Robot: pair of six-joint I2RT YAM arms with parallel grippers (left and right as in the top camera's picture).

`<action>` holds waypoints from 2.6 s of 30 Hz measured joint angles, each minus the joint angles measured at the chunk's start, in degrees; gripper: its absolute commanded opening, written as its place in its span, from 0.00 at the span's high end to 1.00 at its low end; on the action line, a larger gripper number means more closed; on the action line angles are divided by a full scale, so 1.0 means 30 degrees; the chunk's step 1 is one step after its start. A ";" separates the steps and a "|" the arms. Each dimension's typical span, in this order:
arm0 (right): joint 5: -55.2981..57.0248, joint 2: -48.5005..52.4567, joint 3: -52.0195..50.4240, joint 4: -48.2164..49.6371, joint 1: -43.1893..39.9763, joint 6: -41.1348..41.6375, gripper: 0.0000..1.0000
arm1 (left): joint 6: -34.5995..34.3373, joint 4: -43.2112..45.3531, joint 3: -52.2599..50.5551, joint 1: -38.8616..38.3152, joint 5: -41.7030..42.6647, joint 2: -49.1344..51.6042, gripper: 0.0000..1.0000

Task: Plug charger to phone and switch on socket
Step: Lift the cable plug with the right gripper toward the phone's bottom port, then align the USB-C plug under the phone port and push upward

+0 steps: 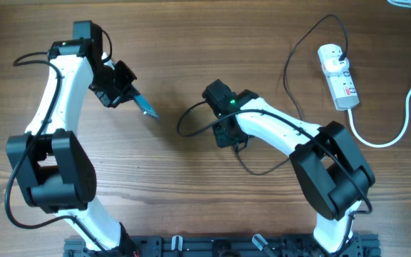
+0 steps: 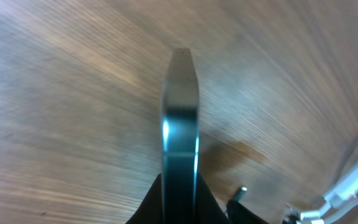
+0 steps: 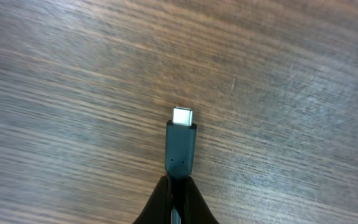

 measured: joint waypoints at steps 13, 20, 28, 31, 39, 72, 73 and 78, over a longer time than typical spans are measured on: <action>-0.7023 -0.8714 0.3024 -0.1945 0.2018 -0.1129 0.96 | 0.5727 0.6105 -0.0022 -0.1384 1.7063 0.0000 0.96; -0.5078 -0.8714 0.3024 -0.1523 0.2018 0.1093 0.96 | 0.5734 0.7206 -0.0022 -0.2084 1.9081 0.0000 0.96; -0.3075 -0.8655 0.3024 -0.0918 0.2018 0.2637 0.96 | 0.5588 0.7300 -0.0022 -0.2084 1.9220 0.0000 0.96; -0.3286 -0.8641 0.3024 -0.0648 0.2018 0.2798 0.96 | 0.5581 0.7439 -0.0022 -0.2084 1.9227 0.0000 0.96; -0.4022 -0.8138 0.3024 -0.0444 0.2018 0.3235 0.96 | 0.5530 0.8575 -0.0022 -0.2375 1.9511 0.0000 0.96; -0.3096 -0.8138 0.3024 -0.0561 0.2018 0.3300 0.96 | 0.5530 0.8633 -0.0022 -0.2688 1.9402 0.0000 0.96; -0.3096 -0.8138 0.3024 -0.0568 0.2018 0.3300 0.96 | 0.5530 0.8633 -0.0022 -0.2688 1.9402 0.0000 0.96; -0.3096 -0.8138 0.3024 -0.0583 0.2018 0.3300 0.96 | 0.5530 0.8633 -0.0022 -0.2688 1.9402 0.0000 0.96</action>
